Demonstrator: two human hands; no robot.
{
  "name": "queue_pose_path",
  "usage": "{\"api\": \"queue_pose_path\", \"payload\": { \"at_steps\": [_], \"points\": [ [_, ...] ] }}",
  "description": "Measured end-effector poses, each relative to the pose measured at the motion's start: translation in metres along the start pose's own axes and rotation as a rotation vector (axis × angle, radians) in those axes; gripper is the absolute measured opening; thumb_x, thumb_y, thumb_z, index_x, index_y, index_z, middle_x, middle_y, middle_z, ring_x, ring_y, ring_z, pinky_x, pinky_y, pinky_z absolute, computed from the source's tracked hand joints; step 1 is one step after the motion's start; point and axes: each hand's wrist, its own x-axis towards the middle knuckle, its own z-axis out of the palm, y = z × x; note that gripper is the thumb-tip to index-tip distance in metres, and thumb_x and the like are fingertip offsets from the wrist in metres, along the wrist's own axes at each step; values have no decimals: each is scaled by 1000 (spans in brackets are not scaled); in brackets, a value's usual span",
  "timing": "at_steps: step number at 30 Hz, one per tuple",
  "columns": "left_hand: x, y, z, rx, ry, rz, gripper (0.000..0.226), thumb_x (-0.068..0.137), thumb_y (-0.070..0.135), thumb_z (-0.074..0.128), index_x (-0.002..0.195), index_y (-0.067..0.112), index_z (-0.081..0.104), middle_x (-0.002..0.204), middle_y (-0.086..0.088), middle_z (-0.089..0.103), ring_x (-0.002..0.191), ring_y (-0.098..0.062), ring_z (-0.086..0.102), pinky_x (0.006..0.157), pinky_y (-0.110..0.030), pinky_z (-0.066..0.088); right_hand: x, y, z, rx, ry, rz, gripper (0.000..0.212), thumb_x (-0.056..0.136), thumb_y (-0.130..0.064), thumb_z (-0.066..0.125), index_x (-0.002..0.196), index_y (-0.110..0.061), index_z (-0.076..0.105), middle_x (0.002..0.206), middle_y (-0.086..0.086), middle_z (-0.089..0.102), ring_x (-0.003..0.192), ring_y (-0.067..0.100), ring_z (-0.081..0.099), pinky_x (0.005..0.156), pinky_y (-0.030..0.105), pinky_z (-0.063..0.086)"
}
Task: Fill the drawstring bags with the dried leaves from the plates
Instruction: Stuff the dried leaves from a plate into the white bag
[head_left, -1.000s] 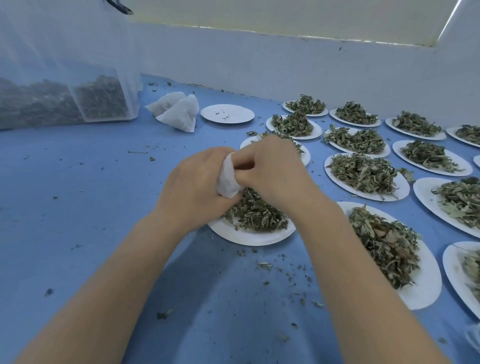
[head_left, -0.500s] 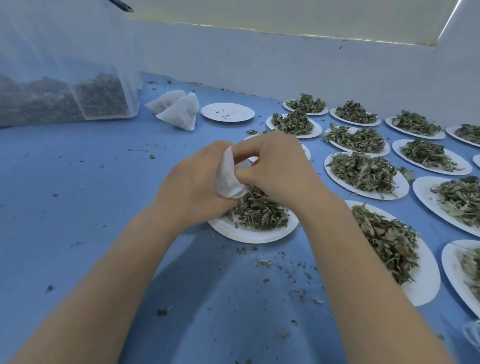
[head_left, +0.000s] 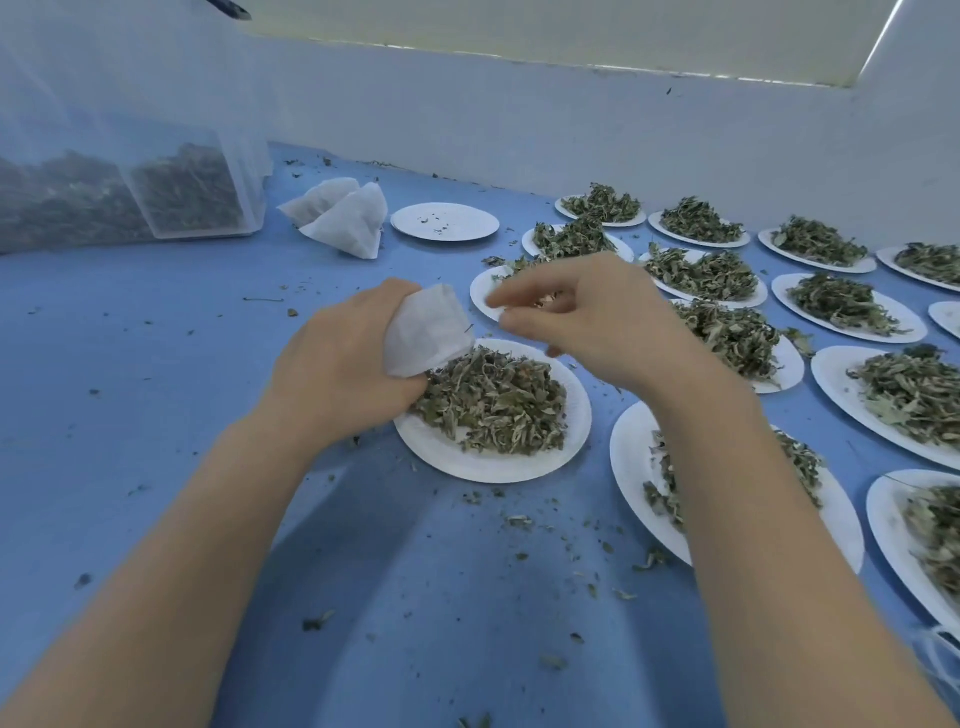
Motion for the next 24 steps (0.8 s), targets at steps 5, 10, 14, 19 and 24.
{"api": "queue_pose_path", "payload": {
  "at_steps": [5, 10, 14, 19, 24],
  "points": [
    [0, -4, 0, 8, 15, -1, 50, 67, 24, 73, 112, 29, 52, 94, 10, 54, 94, -26, 53, 72, -31, 38, -1, 8, -5, -408, -253, 215, 53, 78, -57, 65, 122, -28, 61, 122, -7, 59, 95, 7, 49, 79, 24, 36],
    [1, -5, 1, 8, -3, 16, 52, 66, 20, 72, 112, 29, 51, 88, 15, 46, 86, -19, 47, 72, -30, 36, 1, 5, 8, -448, -308, 205, 53, 80, -51, 66, 125, -23, 59, 114, 0, 60, 92, 12, 49, 76, 24, 40],
    [1, -4, 3, 17, -27, 24, 51, 67, 22, 71, 113, 30, 50, 91, 15, 49, 90, -21, 51, 75, -33, 41, 3, 7, 8, -358, -205, 145, 29, 81, -37, 70, 104, -20, 71, 87, -1, 62, 74, 11, 53, 64, 20, 43],
    [1, -3, 3, 26, -19, 37, 52, 67, 20, 71, 114, 28, 51, 92, 15, 49, 94, -25, 53, 74, -33, 41, 2, 8, -3, -222, -54, 75, 8, 80, -30, 73, 86, -24, 73, 71, -3, 67, 64, 12, 63, 62, 16, 48],
    [0, -3, 2, 31, -8, 47, 53, 67, 20, 71, 116, 28, 52, 92, 15, 47, 93, -25, 53, 72, -30, 36, -1, 5, -13, -13, 100, -5, 5, 79, -26, 74, 84, -25, 73, 72, -9, 68, 56, 1, 59, 55, 6, 45]
  ]
}}
